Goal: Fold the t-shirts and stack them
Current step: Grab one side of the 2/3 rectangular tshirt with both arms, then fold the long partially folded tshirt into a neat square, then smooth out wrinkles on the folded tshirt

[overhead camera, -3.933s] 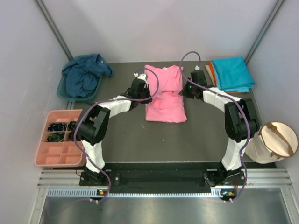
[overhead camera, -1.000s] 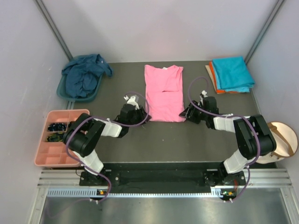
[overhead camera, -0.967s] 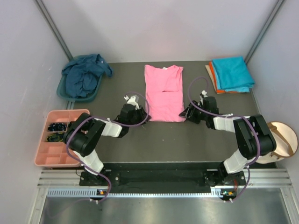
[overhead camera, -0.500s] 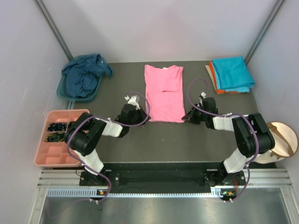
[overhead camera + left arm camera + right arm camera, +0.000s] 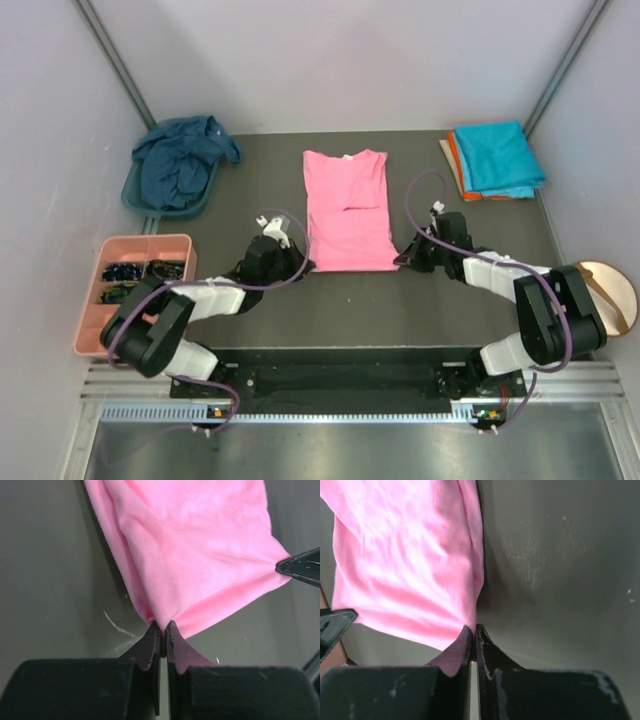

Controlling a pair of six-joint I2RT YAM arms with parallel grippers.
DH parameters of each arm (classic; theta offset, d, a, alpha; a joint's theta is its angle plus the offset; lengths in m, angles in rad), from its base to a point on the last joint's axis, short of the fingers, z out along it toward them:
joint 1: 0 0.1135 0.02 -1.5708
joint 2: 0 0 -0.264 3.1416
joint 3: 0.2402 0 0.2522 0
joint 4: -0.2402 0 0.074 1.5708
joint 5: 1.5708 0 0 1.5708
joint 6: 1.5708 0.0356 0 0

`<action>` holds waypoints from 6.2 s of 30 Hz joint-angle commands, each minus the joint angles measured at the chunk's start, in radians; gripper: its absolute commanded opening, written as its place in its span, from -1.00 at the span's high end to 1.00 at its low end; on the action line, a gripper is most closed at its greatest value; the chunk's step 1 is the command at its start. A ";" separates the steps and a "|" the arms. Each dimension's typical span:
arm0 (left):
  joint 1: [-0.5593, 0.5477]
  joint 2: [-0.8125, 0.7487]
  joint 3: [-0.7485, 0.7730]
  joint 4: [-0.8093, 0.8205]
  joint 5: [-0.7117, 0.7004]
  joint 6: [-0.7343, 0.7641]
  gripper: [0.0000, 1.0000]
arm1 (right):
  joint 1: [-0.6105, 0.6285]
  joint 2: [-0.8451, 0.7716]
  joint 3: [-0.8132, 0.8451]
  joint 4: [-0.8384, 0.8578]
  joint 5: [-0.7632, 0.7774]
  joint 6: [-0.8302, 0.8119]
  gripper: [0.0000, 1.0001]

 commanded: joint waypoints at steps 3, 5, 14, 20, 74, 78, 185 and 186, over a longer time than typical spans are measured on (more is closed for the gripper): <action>-0.030 -0.228 -0.073 -0.203 -0.056 -0.015 1.00 | 0.002 -0.087 -0.042 -0.122 0.012 -0.044 1.00; -0.060 -0.282 -0.090 -0.278 -0.069 -0.032 1.00 | 0.002 -0.111 -0.062 -0.148 -0.024 -0.035 1.00; -0.200 -0.563 -0.138 -0.579 -0.116 -0.175 1.00 | 0.018 -0.435 -0.096 -0.415 -0.040 -0.028 1.00; -0.225 -0.677 -0.097 -0.692 -0.173 -0.204 1.00 | 0.016 -0.530 -0.007 -0.521 -0.032 -0.030 1.00; 0.156 0.374 0.730 -0.252 -0.322 0.182 1.00 | -0.057 0.723 1.145 -0.254 -0.121 -0.056 1.00; 0.179 0.432 0.776 -0.241 -0.307 0.184 1.00 | -0.068 0.763 1.194 -0.254 -0.135 -0.047 1.00; 0.147 0.457 0.547 -0.481 -0.205 -0.034 -0.98 | 0.018 0.608 0.746 -0.146 0.081 -0.070 -0.89; 0.128 0.443 0.516 -0.497 -0.219 -0.045 -0.98 | 0.013 0.616 0.758 -0.146 0.081 -0.071 -0.89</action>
